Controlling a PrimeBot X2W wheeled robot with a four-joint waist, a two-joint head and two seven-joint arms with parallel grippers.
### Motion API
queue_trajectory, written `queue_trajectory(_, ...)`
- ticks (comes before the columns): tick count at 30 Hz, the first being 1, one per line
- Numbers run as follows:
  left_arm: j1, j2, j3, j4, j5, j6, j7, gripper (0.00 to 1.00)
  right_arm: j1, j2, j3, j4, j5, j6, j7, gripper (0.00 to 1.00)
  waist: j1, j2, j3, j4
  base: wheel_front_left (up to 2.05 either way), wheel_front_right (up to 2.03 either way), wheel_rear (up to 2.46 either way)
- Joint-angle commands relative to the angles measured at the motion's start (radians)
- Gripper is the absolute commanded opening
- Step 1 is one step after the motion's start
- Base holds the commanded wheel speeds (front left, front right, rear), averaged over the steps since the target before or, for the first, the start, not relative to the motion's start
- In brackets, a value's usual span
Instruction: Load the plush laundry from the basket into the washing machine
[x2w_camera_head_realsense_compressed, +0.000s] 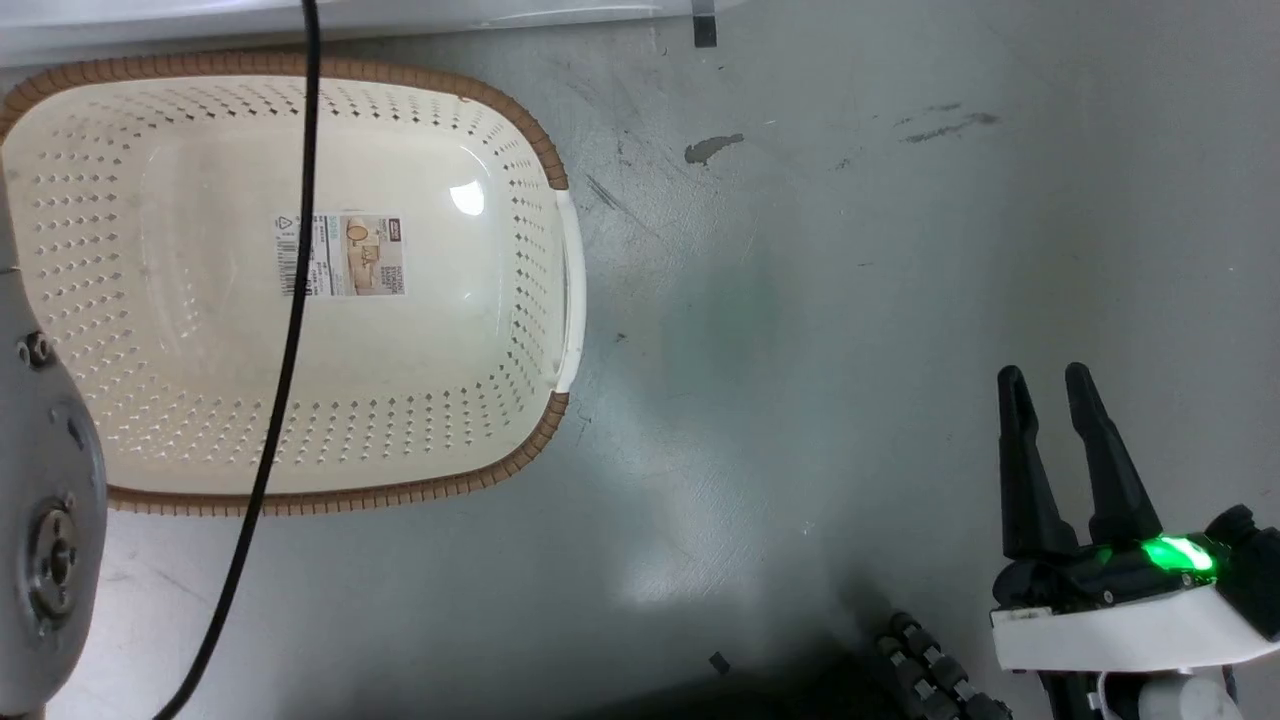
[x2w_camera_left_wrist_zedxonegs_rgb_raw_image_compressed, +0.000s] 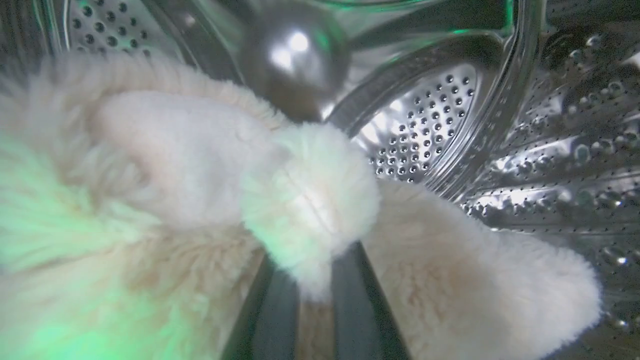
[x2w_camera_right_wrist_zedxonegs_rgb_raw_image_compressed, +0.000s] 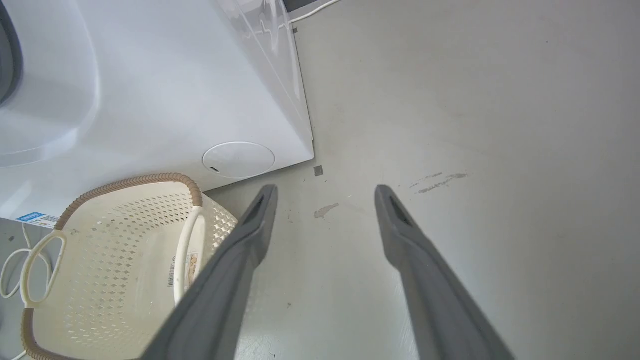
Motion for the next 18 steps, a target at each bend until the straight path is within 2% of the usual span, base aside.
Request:
queue_trajectory(1,-0.030,0.003,0.002,0.029,-0.010,0.003,0.001,0.00,0.016,-0.002,-0.003,-0.006,0.008,0.001,-0.004,1.00,0.0000,0.0000,0.001,0.003,0.00,0.00,0.00)
queue_trajectory(4,-0.063,-0.008,0.003,0.105,-0.025,0.000,0.031,0.00,0.018,-0.002,-0.011,-0.010,0.006,0.001,-0.004,1.00,0.0000,0.0000,0.006,0.010,0.00,0.00,0.00)
queue_trajectory(5,-0.071,-0.013,0.000,0.126,-0.028,-0.003,0.037,0.27,0.018,-0.002,-0.014,-0.011,0.005,0.001,-0.004,1.00,0.0000,0.0000,0.008,0.013,0.00,0.00,0.00)
queue_trajectory(6,-0.080,-0.017,0.000,0.142,-0.034,-0.005,0.036,0.76,0.018,-0.002,-0.017,-0.011,0.005,0.001,-0.004,1.00,0.0000,0.0000,0.009,0.016,0.00,0.00,0.00)
queue_trajectory(7,-0.088,-0.021,0.000,0.158,-0.038,-0.006,0.036,1.00,0.017,-0.002,-0.019,-0.011,0.003,0.001,-0.004,1.00,0.0000,0.0000,0.009,0.018,0.00,0.00,0.00)
queue_trajectory(18,-0.132,-0.074,-0.012,0.305,-0.077,-0.018,0.047,1.00,0.008,-0.002,-0.039,-0.009,-0.022,0.001,-0.004,1.00,0.0000,0.0000,-0.014,0.061,0.00,0.00,0.00)
